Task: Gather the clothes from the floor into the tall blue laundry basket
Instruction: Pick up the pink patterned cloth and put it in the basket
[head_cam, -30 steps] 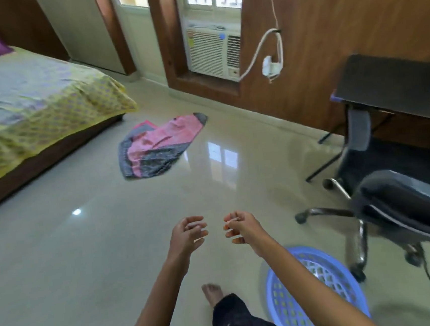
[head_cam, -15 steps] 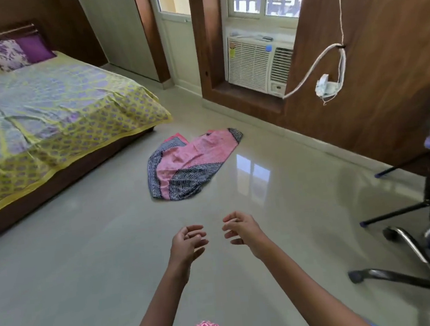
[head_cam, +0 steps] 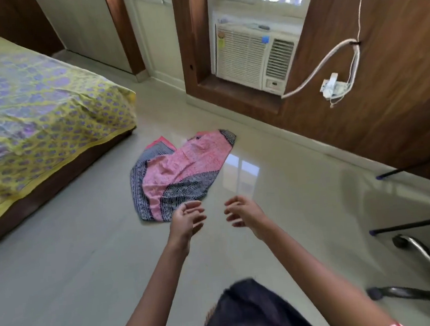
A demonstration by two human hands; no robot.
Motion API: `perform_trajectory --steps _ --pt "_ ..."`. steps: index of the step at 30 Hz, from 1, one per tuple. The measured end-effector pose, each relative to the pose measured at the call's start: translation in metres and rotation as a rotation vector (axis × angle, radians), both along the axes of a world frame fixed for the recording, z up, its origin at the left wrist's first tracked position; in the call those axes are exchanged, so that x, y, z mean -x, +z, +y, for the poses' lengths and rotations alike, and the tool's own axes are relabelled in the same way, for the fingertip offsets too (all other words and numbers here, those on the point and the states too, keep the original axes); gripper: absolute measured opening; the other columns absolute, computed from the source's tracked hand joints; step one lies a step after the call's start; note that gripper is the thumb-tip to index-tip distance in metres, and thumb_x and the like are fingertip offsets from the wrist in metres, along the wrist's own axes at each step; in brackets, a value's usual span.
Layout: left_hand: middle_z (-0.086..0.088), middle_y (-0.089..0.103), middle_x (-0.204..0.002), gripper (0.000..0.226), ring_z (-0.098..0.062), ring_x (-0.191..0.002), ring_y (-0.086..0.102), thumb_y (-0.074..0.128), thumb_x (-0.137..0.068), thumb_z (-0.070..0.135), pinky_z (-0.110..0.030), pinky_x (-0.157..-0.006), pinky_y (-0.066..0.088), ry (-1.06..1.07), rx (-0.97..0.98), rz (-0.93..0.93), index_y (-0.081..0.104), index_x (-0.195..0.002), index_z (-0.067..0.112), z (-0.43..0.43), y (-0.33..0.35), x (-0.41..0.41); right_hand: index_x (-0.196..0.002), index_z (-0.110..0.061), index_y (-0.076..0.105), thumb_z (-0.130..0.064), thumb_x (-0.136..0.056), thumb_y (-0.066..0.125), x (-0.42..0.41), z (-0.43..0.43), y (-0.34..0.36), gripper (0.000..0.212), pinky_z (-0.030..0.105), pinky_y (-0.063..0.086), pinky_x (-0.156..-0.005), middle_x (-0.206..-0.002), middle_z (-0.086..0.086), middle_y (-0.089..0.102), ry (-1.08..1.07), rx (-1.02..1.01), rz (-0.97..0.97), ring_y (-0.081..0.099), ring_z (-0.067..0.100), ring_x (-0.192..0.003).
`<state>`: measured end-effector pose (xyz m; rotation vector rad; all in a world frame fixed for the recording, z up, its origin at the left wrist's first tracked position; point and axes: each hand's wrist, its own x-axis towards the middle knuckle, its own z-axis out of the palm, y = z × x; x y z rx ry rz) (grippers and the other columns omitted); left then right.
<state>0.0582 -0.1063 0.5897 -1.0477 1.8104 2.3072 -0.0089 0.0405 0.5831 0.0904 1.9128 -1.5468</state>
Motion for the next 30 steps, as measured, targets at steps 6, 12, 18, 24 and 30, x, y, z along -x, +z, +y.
perform_trajectory --steps 6,12,18,24,30 --pt "-0.005 0.06 -0.083 0.029 -0.016 -0.067 0.056 0.041 -0.088 -0.009 -0.026 -0.066 0.044 -0.057 -0.041 -0.034 0.057 -0.085 0.014 -0.047 -0.013 0.09 -0.08 -0.019 0.054 -0.002 -0.088 0.05 0.083 -0.04 -0.01 0.019 0.023 0.042 -0.055 -0.075 0.0 0.059 -0.078 0.015 -0.036 0.055 0.012 -0.061" --pt "-0.005 0.061 -0.081 0.028 -0.009 -0.056 0.062 0.041 -0.089 -0.01 -0.019 -0.051 0.048 -0.062 0.015 -0.059 0.056 -0.085 0.013 -0.098 -0.023 0.204 -0.08 -0.018 0.052 0.0 -0.087 0.049 0.199 -0.088 -0.018 0.019 0.022 0.04 -0.053 -0.074 0.001 0.058 -0.112 0.018 -0.06 0.054 0.011 -0.059" --pt "-0.006 0.061 -0.084 0.027 -0.018 -0.071 0.057 0.041 -0.09 -0.008 -0.028 -0.064 0.045 -0.065 0.045 -0.065 0.056 -0.088 0.013 -0.145 -0.025 0.303 -0.08 -0.018 0.052 -0.001 -0.087 0.051 0.294 -0.127 -0.024 0.019 0.022 0.041 -0.053 -0.073 0.001 0.058 -0.115 -0.01 -0.089 0.054 0.01 -0.056" --pt "-0.008 0.063 -0.087 0.026 -0.021 -0.075 0.059 0.04 -0.092 -0.006 -0.03 -0.067 0.047 -0.09 0.026 -0.137 0.058 -0.09 0.012 -0.191 -0.047 0.373 -0.095 -0.01 0.051 0.0 -0.088 0.049 0.365 -0.171 -0.04 0.013 0.021 0.04 -0.049 -0.073 0.001 0.057 -0.128 -0.03 -0.152 0.052 0.01 -0.056" --pt "-0.008 0.063 -0.089 0.027 -0.021 -0.076 0.06 0.043 -0.091 -0.008 -0.029 -0.065 0.047 -0.176 0.033 -0.259 0.058 -0.087 0.014 -0.26 -0.099 0.455 -0.093 -0.012 0.052 0.0 -0.089 0.045 0.44 -0.23 -0.068 0.015 0.018 0.041 -0.047 -0.076 0.001 0.059 -0.171 -0.09 -0.228 0.053 0.01 -0.059"
